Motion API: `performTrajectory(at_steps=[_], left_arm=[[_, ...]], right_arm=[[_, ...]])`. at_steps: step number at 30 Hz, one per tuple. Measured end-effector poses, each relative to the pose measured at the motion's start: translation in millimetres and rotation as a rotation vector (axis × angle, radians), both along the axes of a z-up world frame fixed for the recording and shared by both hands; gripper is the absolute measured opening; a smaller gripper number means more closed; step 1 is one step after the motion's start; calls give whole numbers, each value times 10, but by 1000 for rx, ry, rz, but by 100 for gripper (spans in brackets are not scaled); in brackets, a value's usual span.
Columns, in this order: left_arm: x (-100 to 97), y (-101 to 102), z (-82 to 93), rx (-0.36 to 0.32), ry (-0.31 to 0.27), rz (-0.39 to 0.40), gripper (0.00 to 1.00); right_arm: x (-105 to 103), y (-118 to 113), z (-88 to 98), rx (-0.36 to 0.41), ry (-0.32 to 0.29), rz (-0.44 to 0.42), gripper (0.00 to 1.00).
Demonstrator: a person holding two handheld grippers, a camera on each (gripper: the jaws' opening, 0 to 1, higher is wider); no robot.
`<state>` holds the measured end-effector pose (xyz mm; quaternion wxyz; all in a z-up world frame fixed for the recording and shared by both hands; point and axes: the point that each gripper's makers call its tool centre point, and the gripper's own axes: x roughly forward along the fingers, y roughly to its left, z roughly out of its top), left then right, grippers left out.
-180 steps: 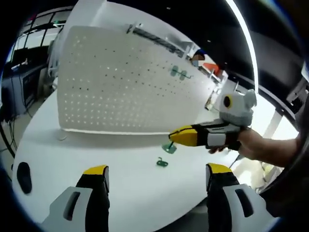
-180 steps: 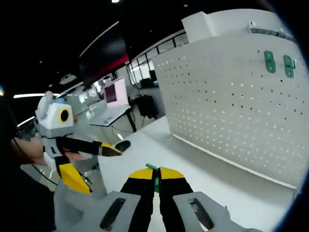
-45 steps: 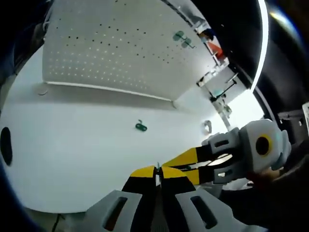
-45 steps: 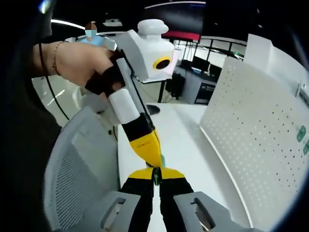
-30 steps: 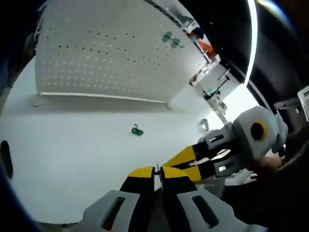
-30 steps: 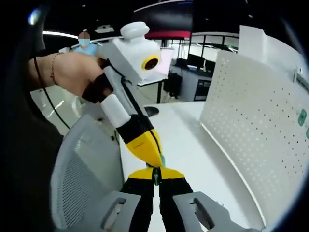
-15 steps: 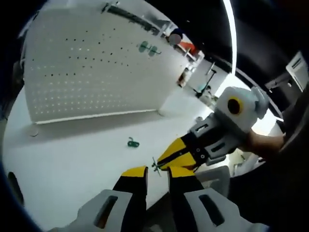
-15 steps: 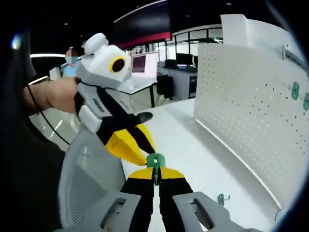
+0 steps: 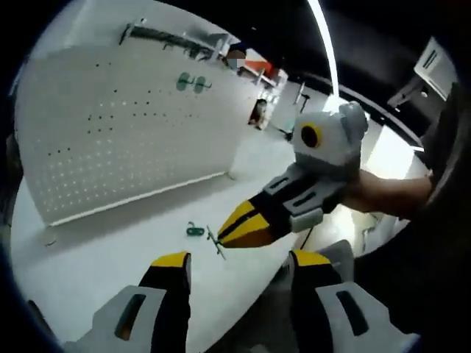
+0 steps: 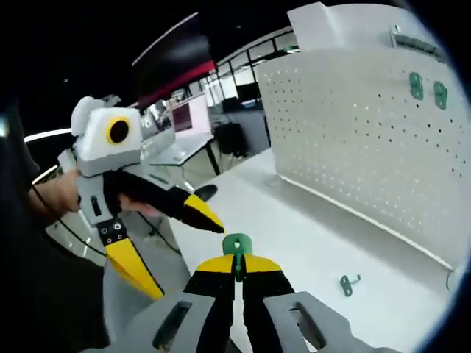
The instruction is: Insert the hook assembly into the mounting plate slot until the hook locks in place.
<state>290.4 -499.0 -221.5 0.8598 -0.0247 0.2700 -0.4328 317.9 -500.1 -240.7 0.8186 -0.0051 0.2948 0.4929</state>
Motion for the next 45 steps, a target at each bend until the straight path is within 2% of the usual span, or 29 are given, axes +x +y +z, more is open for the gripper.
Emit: performTrajectory(at_steps=[2, 3, 7, 8, 9, 11, 15, 17, 21, 24, 28, 29, 32, 41, 45], left_arm=[[-13, -45, 101, -4, -63, -31, 49], [-30, -63, 128, -13, -59, -27, 50], [31, -91, 181, -24, -73, 12, 76], [41, -87, 182, -16, -83, 19, 80], [80, -53, 187, 13, -119, 35, 82], [99, -30, 210, 34, -152, 46, 87], [151, 16, 302, -40, -139, 118, 100], [150, 36, 328, -58, -136, 128, 100], [175, 69, 329, -66, -131, 158, 100], [200, 113, 321, -59, -136, 179, 100], [232, 144, 382, -89, -149, 204, 100], [284, 199, 424, -95, -176, 249, 100], [313, 271, 483, -112, -198, 296, 100], [280, 279, 518, -82, -239, 299, 100], [284, 281, 511, -91, -232, 299, 100]], right_arm=[[26, -11, 24, 8, 2, -9, 0], [40, -16, 31, 9, 0, -16, 0], [106, -32, 61, 28, 7, -45, 0], [123, -37, 70, 34, 14, -54, 0], [144, -46, 84, 39, 10, -68, 0], [221, -75, 141, 53, -26, -102, 0], [356, -139, 276, 92, -64, -176, 0], [450, -178, 381, 131, -90, -225, 0], [628, -301, 522, 139, -166, -295, 0], [694, -353, 583, 131, -196, -321, 0], [756, -417, 619, 130, -216, -353, 0], [764, -426, 624, 130, -217, -357, 0], [787, -445, 652, 122, -237, -366, 0], [963, -564, 685, 120, -253, -416, 0], [1122, -677, 728, 102, -284, -444, 0]])
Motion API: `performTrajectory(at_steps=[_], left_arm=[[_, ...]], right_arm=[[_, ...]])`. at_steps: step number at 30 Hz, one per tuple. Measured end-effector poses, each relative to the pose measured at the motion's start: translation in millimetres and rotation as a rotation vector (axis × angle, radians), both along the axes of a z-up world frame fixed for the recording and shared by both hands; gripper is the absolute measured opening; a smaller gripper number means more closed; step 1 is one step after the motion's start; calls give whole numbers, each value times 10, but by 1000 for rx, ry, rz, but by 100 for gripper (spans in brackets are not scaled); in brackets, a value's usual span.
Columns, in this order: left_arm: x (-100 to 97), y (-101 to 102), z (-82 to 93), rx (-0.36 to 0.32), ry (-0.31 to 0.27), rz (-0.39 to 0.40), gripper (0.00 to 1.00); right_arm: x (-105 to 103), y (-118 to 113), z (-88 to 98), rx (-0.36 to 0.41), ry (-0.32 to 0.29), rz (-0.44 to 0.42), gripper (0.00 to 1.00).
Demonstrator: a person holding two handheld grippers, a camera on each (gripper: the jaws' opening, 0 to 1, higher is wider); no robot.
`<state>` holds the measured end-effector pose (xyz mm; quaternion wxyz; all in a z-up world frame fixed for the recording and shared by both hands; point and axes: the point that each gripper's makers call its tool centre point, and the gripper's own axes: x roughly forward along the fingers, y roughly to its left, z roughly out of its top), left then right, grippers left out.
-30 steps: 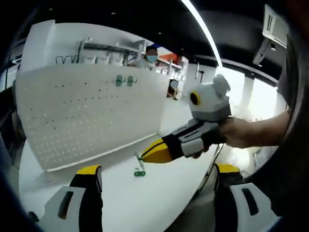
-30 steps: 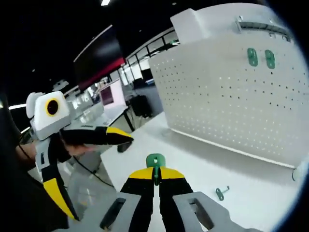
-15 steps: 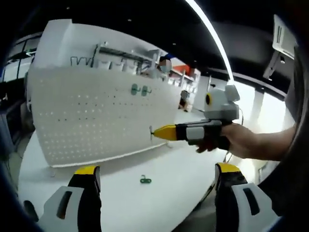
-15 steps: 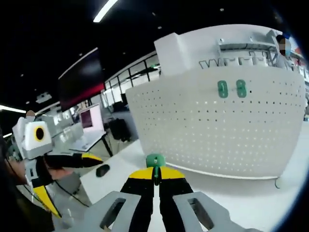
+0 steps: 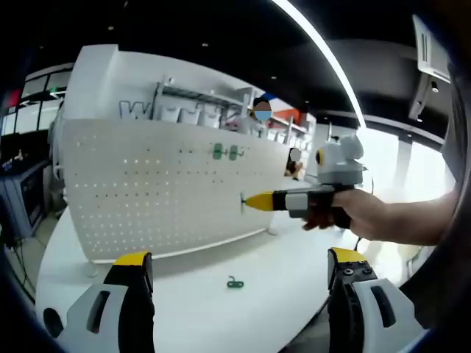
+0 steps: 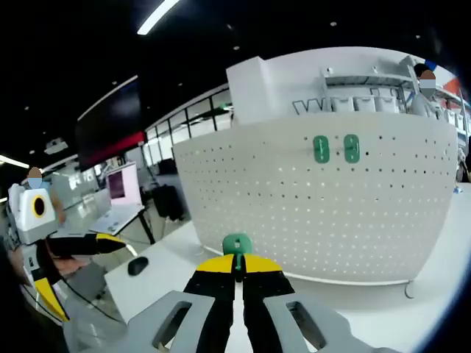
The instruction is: Insert the hook assembly into the mounting plate slot until the hook locks in place.
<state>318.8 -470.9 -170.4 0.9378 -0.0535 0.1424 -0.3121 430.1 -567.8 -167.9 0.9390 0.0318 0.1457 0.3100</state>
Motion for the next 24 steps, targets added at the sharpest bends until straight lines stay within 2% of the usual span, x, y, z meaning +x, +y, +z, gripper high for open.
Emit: performTrajectory(at_steps=[6, 15, 24], left_arm=[[28, 28, -37, 26, 9, -3, 100], [56, 42, -38, 24, 10, -1, 100], [67, 102, -70, 33, 20, 6, 100]], right_arm=[[300, -229, 137, 6, -44, -84, 0], [642, -550, 283, -23, -95, -174, 0], [1022, -958, 538, -40, -167, -281, 0]])
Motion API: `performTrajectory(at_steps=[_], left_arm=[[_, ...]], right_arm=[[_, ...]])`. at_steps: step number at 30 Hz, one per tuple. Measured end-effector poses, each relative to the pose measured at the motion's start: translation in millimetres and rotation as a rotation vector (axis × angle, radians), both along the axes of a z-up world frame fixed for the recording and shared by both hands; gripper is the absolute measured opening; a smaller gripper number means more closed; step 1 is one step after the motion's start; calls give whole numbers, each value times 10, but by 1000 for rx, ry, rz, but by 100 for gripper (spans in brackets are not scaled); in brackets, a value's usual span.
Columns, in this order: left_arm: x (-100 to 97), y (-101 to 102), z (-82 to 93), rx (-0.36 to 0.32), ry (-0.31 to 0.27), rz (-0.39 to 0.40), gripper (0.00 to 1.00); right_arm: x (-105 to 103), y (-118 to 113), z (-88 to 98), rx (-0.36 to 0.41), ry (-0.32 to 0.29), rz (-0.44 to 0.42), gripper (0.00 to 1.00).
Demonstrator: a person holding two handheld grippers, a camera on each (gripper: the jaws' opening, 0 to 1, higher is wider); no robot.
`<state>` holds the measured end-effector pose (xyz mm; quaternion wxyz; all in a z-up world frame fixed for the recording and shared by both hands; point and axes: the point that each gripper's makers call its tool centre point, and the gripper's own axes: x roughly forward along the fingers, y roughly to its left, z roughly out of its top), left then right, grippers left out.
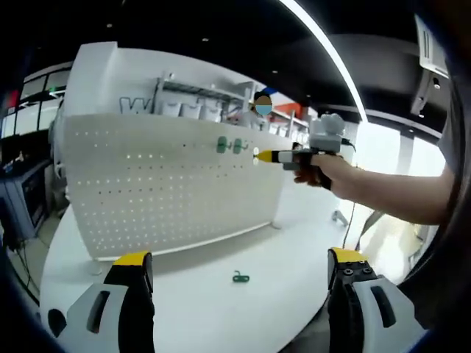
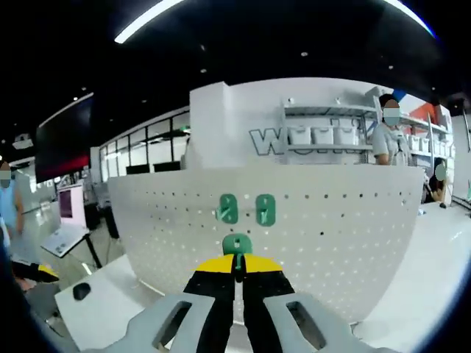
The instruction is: Insert the hook assembly into the mounting plate slot until the hook locks in place.
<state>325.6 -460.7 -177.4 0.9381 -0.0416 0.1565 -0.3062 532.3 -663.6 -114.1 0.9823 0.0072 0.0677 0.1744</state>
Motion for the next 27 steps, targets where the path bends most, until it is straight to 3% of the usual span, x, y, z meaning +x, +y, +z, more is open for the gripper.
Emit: performTrajectory(at_steps=[4, 5, 8, 12, 27], left_arm=[[8, 28, -3, 1, 3, 5, 100], [9, 36, 1, 1, 4, 6, 100], [13, 56, 23, 0, 1, 12, 100], [26, 108, 25, 8, 1, 23, 100], [50, 173, -14, 23, 17, 42, 100]], right_arm=[[99, -89, 75, -20, -17, -14, 0], [153, -151, 116, -75, -35, -28, 0], [233, -188, 141, -92, -34, -36, 0], [361, -290, 228, -31, -50, -62, 0], [676, -505, 331, -41, -105, -140, 0]])
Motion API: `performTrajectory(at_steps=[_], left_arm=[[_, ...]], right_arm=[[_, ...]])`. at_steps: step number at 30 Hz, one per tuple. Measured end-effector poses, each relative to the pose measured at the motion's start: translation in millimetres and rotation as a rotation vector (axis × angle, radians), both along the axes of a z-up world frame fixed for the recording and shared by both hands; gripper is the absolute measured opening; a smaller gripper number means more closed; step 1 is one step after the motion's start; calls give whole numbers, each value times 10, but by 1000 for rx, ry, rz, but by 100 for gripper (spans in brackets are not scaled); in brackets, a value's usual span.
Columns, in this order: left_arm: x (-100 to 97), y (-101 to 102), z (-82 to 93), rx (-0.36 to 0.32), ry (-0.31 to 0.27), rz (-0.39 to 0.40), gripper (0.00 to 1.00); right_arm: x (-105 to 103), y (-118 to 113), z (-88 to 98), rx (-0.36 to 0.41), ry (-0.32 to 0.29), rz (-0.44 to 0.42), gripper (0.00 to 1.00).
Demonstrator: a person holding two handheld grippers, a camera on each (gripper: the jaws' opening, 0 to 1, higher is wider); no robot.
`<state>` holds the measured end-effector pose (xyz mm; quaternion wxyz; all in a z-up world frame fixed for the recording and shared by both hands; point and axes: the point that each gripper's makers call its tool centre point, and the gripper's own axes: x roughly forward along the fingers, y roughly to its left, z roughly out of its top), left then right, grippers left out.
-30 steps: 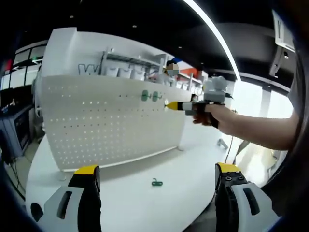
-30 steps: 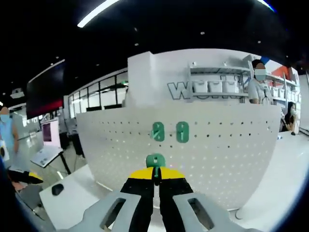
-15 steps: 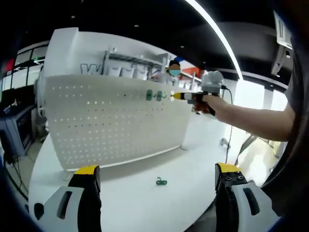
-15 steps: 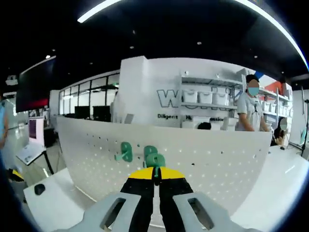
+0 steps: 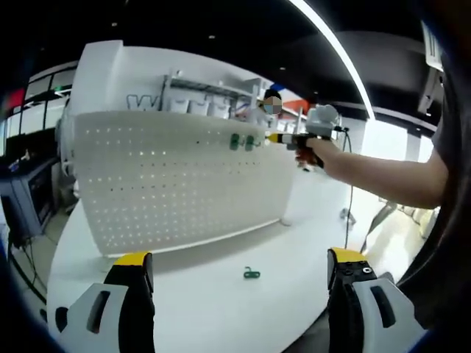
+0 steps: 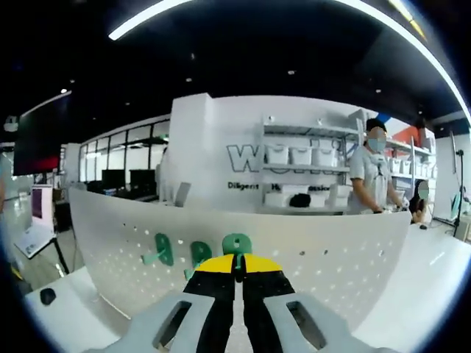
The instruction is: Insert the hook assembly into the mounting plate slot until the hook locks in place.
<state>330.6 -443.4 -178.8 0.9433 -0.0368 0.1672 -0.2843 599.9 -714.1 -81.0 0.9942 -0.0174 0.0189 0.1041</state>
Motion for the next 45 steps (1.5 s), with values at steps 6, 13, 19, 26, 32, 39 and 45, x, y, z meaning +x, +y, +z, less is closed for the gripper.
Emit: performTrajectory(at_steps=[6, 13, 19, 26, 32, 39, 45], left_arm=[[17, 19, -19, 1, 8, 6, 100], [40, 18, -25, 3, 8, 9, 99], [38, 26, -36, 7, 12, 5, 99], [42, 59, -51, 5, 16, 13, 99], [39, 57, -58, 1, 18, 13, 99], [33, 67, -80, -5, 24, 17, 98], [26, 75, -54, -5, 16, 18, 98]], right_arm=[[58, -29, 75, 28, -24, -14, 1], [95, -6, -25, 11, -10, -18, 1], [66, -18, -120, 0, -9, -33, 1], [68, -8, -195, 5, 8, -38, 1], [114, 11, -230, -10, 16, -41, 1], [131, 99, -269, -82, 33, -48, 1], [117, 126, -310, -79, 64, -30, 7]])
